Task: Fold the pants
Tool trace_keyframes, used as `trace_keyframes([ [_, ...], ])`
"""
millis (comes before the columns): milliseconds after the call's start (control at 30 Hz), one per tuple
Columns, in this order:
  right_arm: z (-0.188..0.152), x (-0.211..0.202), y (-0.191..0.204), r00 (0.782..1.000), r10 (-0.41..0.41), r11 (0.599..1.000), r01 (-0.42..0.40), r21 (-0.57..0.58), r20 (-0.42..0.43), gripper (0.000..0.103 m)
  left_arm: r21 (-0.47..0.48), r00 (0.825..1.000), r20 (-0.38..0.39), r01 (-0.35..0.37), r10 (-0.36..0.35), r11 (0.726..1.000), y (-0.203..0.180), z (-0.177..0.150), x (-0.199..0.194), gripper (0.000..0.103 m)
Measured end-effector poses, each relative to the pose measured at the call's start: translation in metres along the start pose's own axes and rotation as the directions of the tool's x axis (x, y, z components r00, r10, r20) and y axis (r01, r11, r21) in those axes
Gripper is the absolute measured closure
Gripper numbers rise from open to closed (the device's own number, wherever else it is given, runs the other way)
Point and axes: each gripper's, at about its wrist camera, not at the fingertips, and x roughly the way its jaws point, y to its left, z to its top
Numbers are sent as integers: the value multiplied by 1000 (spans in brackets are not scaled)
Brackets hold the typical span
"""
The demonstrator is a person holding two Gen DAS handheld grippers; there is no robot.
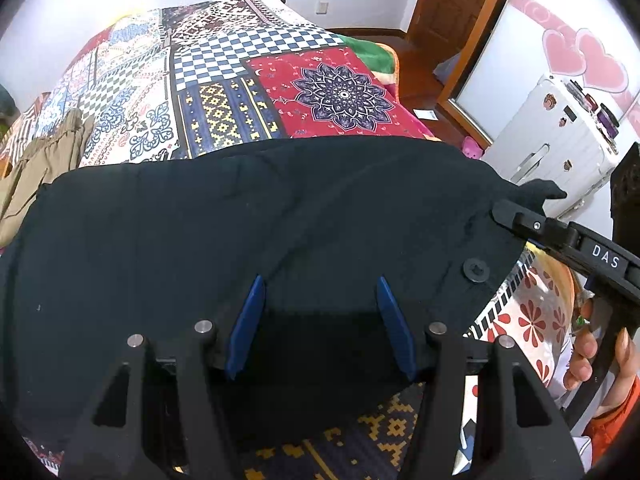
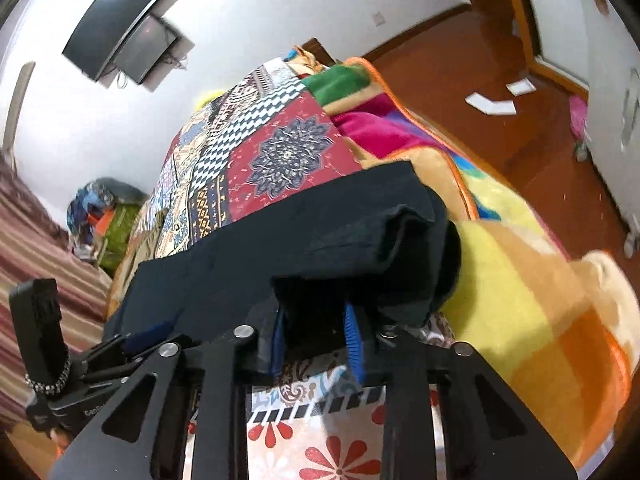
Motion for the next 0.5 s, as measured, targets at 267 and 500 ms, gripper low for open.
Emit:
trace_keyframes([
  [267, -14, -11, -17, 999, 4, 992, 1, 124, -39, 74, -3, 1000, 13, 9, -9, 1000, 1, -2, -1, 44],
  [500, -11, -7, -8, 998, -21, 994, 27, 109, -63, 61, -2, 999, 21, 23, -23, 1000, 2, -3, -2, 42],
])
